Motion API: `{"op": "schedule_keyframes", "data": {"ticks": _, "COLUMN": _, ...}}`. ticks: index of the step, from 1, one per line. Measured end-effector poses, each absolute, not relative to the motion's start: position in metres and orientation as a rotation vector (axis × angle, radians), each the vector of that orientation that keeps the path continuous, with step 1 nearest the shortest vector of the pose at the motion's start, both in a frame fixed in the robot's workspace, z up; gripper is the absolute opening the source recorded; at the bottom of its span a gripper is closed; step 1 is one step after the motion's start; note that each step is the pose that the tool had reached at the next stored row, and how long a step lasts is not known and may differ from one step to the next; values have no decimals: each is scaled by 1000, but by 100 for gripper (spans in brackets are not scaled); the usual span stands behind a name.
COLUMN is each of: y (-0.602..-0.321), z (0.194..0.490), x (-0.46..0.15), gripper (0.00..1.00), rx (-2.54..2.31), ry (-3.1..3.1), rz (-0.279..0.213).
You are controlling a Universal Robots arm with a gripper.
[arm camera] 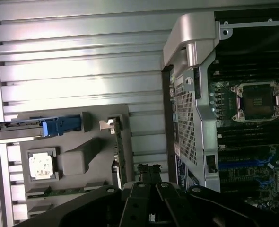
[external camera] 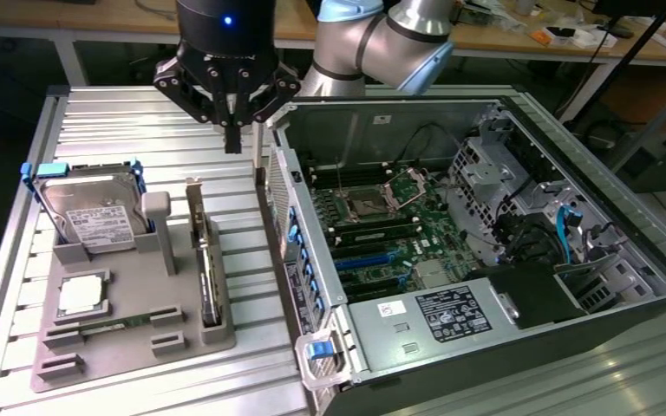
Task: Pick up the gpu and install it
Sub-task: 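Reach for the gpu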
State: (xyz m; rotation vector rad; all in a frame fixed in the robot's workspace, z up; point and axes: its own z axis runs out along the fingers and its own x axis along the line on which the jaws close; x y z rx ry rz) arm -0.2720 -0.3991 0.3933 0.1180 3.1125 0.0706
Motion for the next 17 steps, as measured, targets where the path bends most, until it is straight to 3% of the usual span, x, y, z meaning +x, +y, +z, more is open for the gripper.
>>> {"op": "schedule_keyframes", "data": {"ticks": 17, "y": -399, "z": 393, "x": -292, "gripper": 11, "rx": 118, "ry": 3112, "rz": 71}}
